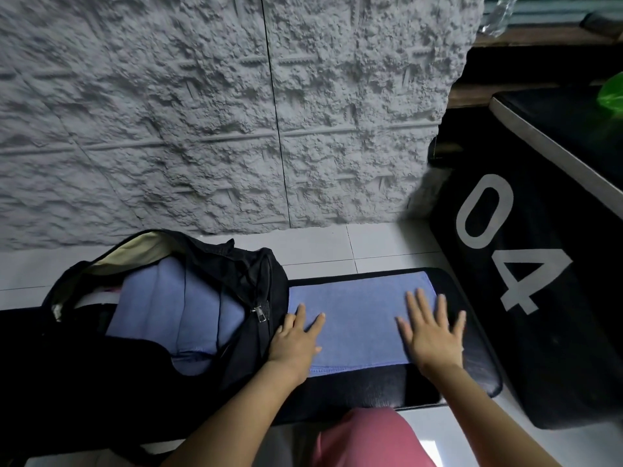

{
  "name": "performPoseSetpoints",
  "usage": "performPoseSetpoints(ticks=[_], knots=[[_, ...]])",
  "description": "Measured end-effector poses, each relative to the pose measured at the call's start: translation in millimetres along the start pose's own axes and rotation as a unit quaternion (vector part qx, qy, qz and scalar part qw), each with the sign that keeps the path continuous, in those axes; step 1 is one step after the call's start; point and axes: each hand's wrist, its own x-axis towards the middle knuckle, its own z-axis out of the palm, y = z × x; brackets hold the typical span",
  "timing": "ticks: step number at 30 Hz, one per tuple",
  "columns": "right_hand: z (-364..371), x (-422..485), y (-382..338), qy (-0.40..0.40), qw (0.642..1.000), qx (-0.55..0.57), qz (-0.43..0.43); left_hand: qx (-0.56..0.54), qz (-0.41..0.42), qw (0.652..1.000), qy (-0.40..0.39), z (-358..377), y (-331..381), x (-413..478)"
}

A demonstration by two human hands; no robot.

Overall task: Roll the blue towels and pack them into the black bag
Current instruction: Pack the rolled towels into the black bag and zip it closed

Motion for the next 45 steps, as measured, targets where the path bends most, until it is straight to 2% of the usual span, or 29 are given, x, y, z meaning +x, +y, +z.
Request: performPoseSetpoints(ticks=[1, 3, 4, 6, 8, 11, 13, 16, 19, 21, 23, 25, 28, 33, 37, 39, 41, 45], knots=[[-7, 0, 6, 0.003, 0.999, -0.015, 0.051, 0.002, -0.011, 1.0, 0.007, 1, 3, 0], [-16, -5, 4, 0.033, 0.997, -0.039, 0.065, 0.003, -0.036, 0.999, 0.018, 5, 11, 2], [-21, -10, -3, 0.068, 0.997, -0.036, 0.033, 0.004, -0.046, 0.999, 0.019, 6, 15, 3], [-14, -24, -20, 0.117, 0.988, -0.036, -0.096, 0.006, -0.061, 0.998, 0.018, 7, 20, 5], [-7, -43, -32, 0.127, 0.973, -0.049, -0.185, 0.002, -0.074, 0.997, 0.018, 6, 23, 6], [-8, -35, -18, 0.096, 0.974, -0.063, -0.193, -0.035, -0.093, 0.994, 0.036, 2, 32, 5], [-15, -18, -3, 0.065, 0.979, -0.087, -0.175, -0.087, -0.096, 0.988, 0.079, -2, 38, 4], [-32, 8, 15, 0.032, 0.985, -0.108, -0.128, -0.188, -0.032, 0.974, 0.118, -5, 41, 4], [-46, 22, 12, -0.023, 0.992, -0.102, -0.074, -0.24, 0.1, 0.963, 0.066, 0, 39, -1], [-48, 12, -8, 0.073, 0.988, -0.035, -0.134, -0.208, 0.136, 0.966, 0.067, 4, 32, 0], [-37, -15, -26, 0.144, 0.962, 0.01, -0.233, -0.153, 0.136, 0.972, 0.113, 4, 22, 3], [-24, -44, -36, 0.122, 0.944, 0.033, -0.306, -0.121, 0.131, 0.973, 0.148, 5, 11, 4], [-11, -65, -28, 0.071, 0.941, 0.017, -0.331, -0.087, 0.148, 0.974, 0.145, 8, 8, 3], [-4, -70, -5, 0.117, 0.941, 0.017, -0.318, -0.075, 0.126, 0.976, 0.16, 13, 10, 0], [-4, -69, 18, 0.125, 0.958, 0.074, -0.248, -0.068, 0.151, 0.975, 0.151, 14, 7, -10], [-6, -72, 22, 0.086, 0.968, 0.164, -0.171, -0.068, 0.165, 0.97, 0.163, 19, 7, -12], [-9, -74, 23, 0.039, 0.96, 0.262, -0.094, -0.079, 0.178, 0.965, 0.176, 21, 8, -14], [-17, -67, 23, -0.027, 0.938, 0.346, 0.018, -0.162, 0.172, 0.958, 0.16, 23, 11, -11]])
